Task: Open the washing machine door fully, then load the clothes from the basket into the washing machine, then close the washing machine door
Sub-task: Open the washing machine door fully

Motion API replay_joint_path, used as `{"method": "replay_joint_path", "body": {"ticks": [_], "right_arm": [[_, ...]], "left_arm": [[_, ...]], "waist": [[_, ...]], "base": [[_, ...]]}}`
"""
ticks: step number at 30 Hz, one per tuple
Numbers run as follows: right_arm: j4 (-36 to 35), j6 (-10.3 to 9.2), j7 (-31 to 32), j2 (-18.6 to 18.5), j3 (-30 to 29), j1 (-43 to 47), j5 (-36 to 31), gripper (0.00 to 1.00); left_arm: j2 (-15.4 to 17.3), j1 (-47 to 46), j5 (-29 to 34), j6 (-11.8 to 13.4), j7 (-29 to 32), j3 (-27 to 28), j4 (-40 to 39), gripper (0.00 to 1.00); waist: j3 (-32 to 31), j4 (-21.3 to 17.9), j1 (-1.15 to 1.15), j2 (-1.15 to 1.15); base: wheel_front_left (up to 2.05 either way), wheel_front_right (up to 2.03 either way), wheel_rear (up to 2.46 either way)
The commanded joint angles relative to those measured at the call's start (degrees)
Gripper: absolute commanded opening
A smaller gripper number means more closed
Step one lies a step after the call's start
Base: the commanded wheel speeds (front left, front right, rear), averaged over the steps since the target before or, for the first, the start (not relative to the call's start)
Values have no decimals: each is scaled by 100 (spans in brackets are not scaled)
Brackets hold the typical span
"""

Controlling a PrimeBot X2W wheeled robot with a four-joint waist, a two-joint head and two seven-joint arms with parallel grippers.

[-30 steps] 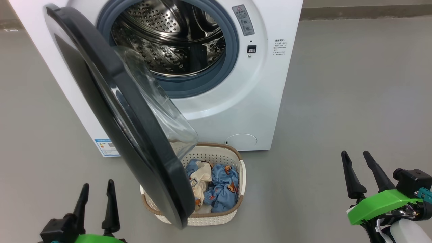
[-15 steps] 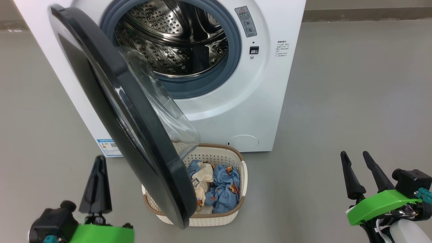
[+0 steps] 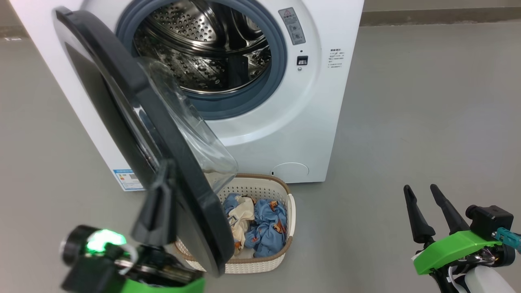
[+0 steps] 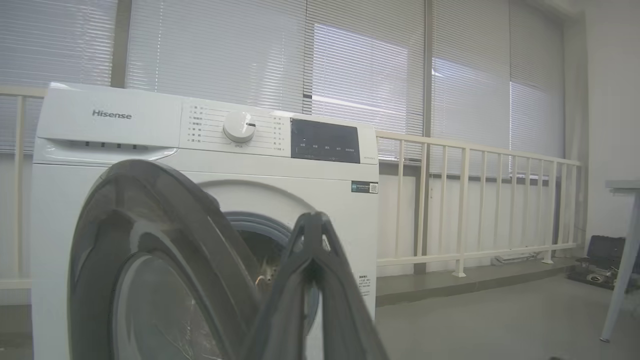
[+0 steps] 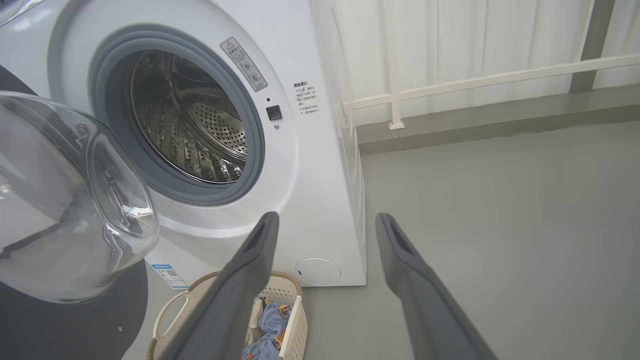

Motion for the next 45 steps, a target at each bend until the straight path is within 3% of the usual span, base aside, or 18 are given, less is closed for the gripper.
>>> {"method": "replay_joint_path", "body": {"ticks": [1,9,19,34,45], "right_arm": [[-137,33,-71,-94,130,-110,-15,100],[-155,33,-71,-70,145,-149,-20,100],[-165,33,-71,-35,126,-181,-19,100],[-125,33,-71,11,87,-198,25,100],[-69,33,-71,20,73,-172,47,100]], "left_arm": [[13,-146,37,-48,66,68,-209,0],[-19,-26,-258,-101,563,-601,30,0],[-37,-3,-560,-76,927,-917,866,0],[-47,-236,-776,214,658,-705,1935,0],[13,-283,-857,280,528,-595,2121,0]], "waist": [[7,-21,0,0],[52,-151,0,0],[121,-324,0,0],[129,-440,0,0],[118,-84,0,0]], "base": [[0,0,0],[0,0,0],[0,0,0],[0,0,0],[0,0,0]]}}
